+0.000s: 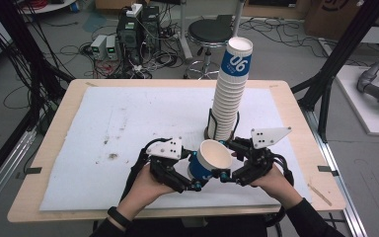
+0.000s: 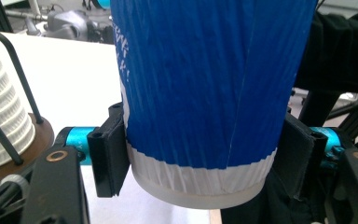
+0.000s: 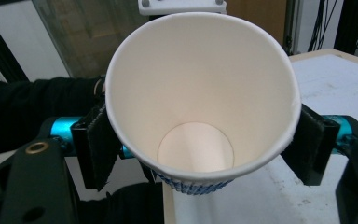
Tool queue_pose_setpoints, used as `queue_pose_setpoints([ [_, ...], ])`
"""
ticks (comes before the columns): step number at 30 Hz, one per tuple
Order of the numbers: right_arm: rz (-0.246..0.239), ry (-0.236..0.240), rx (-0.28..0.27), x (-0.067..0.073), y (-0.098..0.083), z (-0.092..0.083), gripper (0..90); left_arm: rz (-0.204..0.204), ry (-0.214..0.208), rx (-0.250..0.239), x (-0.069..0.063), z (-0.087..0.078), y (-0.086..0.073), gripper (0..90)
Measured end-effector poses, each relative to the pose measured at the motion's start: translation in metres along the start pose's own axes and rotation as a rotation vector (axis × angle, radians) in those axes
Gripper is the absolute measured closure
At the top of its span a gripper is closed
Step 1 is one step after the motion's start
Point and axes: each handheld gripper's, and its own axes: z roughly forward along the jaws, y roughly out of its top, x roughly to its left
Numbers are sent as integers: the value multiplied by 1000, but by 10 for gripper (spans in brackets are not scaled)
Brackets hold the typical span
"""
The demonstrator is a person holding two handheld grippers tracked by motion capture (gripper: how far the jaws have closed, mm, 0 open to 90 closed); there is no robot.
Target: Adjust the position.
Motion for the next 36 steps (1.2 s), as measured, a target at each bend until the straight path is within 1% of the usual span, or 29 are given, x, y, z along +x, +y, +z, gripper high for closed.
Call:
queue_pose_setpoints([
  [2,-10,-9,23,1,0,1,238,15,18,35,-1,1,1,279],
  [3,-21,-13,29,1,0,1,239,13,29,53,-2,2,2,262],
  [4,-20,-13,48,1,0,2,240,14,34,73,-2,3,3,246],
  [5,-27,-28,72,2,1,3,240,21,39,91,-3,4,3,243],
  [7,-53,-47,113,3,2,5,240,37,52,122,-5,6,4,243],
  [9,-65,-54,139,5,3,7,240,33,50,129,-5,9,4,243],
  [11,-74,-50,147,6,3,8,240,28,51,126,-5,11,3,245],
  [14,-85,-51,165,7,3,9,240,30,51,128,-5,12,1,277],
  [18,-98,-59,189,8,4,10,239,32,51,130,-5,14,0,284],
  [19,-95,-57,192,9,4,10,238,33,51,132,-5,14,0,285],
  [20,-96,-55,192,9,4,10,230,36,49,122,-5,14,0,288],
  [22,-97,-54,176,9,4,10,209,34,43,85,-5,13,-1,287],
  [23,-105,-68,151,8,4,10,204,31,35,58,-4,12,-1,288],
  [25,-99,-64,114,9,4,8,194,10,13,-6,-3,10,-2,289],
  [26,-100,-71,91,9,4,7,191,8,10,-26,-3,10,-2,289],
  [28,-84,-45,62,10,4,7,191,15,11,-41,-4,9,-1,289],
  [30,-72,-37,35,10,4,7,191,12,8,-77,-4,9,-2,289],
  [32,-57,-38,4,10,3,7,191,-1,1,-110,-4,10,-3,289],
  [33,-48,-34,-8,10,3,8,191,-3,2,-117,-5,10,-3,289],
  [36,-23,-28,-30,10,3,9,191,-1,2,-110,-5,11,-3,289],
])
